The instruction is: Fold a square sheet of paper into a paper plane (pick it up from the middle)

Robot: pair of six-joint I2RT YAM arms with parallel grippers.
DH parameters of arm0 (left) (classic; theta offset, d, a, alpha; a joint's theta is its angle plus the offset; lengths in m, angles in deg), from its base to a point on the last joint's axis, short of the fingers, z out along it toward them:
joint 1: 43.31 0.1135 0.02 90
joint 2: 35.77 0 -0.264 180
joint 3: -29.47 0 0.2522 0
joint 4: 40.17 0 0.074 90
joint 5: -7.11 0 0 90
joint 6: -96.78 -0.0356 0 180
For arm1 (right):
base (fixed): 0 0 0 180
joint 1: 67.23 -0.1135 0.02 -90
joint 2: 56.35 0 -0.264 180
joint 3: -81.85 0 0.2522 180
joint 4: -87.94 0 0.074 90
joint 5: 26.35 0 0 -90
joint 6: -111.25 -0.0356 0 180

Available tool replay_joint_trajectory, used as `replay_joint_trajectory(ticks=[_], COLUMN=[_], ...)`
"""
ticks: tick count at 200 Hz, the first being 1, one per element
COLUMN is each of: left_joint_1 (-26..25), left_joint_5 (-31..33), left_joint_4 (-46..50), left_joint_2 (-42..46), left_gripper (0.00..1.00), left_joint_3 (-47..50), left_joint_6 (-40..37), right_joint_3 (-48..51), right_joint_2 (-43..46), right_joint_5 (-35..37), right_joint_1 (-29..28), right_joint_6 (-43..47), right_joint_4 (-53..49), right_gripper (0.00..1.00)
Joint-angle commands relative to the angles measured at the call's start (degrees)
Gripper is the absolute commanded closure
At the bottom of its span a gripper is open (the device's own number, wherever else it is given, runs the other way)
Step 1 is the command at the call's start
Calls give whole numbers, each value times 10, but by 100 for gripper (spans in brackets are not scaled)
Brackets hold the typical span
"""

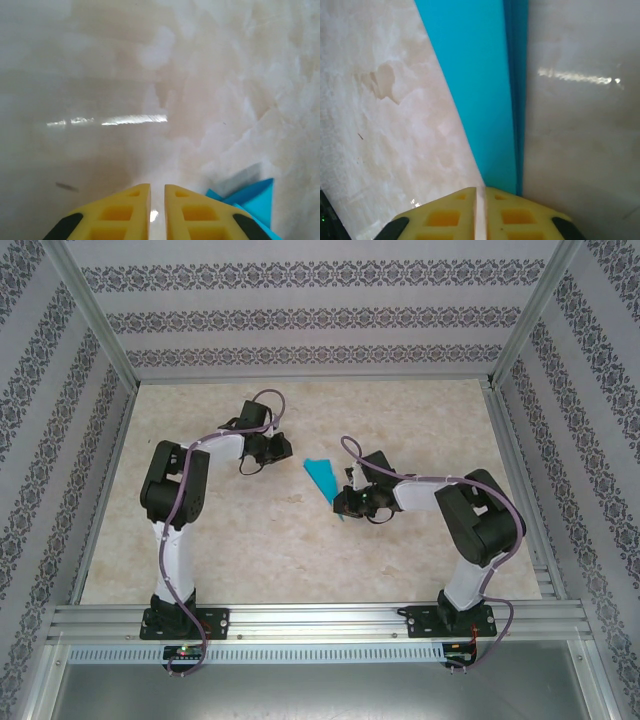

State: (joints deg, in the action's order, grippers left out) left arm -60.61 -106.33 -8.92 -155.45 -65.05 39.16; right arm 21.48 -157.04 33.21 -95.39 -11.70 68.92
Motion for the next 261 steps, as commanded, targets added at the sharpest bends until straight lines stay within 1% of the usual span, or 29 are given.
replay_joint_trajectory(ticks=[1, 5, 19, 26, 41, 55, 74, 96, 106, 123, 152, 175, 198, 232, 261], left_joint_1=[-20, -24, -40, -46, -59, -72, -99, -139, -156, -189, -242, -274, -281, -282, -282], left_joint_5=[36, 45, 73, 81, 96, 107, 146, 193, 215, 255, 310, 342, 348, 373, 388], left_joint_4=[52, 60, 96, 123, 166, 184, 215, 251, 276, 306, 365, 419, 455, 495, 507], left_joint_2=[67, 75, 91, 96, 105, 117, 123, 113, 99, 73, 4, -66, -120, -162, -160], left_gripper=[80, 79, 75, 73, 67, 63, 55, 49, 46, 44, 41, 40, 40, 43, 47], left_joint_3=[3, 4, 2, -6, -16, -15, -24, -47, -68, -100, -188, -279, -350, -396, -401], left_joint_6=[-7, -5, -4, -4, -6, -6, -8, 6, 13, 28, 35, 31, 26, 19, 24], right_joint_3=[-27, -33, -46, -46, -37, -23, -10, 8, 17, 40, 82, 97, 97, 99, 98], right_joint_2=[61, 71, 109, 126, 162, 191, 221, 242, 245, 250, 255, 244, 232, 232, 232], right_joint_5=[40, 46, 84, 100, 144, 189, 226, 269, 274, 273, 277, 279, 268, 263, 262], right_joint_1=[-4, -3, -4, -2, 5, 16, 48, 92, 111, 141, 173, 190, 204, 208, 209], right_joint_6=[-34, -35, -33, -29, -17, -1, 18, 29, 33, 32, 16, 5, -2, -4, -4], right_joint_4=[-9, -10, -22, -25, -35, -51, -77, -90, -88, -64, -26, -21, -25, -27, -27], right_gripper=[78, 75, 60, 54, 45, 38, 32, 26, 24, 19, 10, 9, 9, 9, 9])
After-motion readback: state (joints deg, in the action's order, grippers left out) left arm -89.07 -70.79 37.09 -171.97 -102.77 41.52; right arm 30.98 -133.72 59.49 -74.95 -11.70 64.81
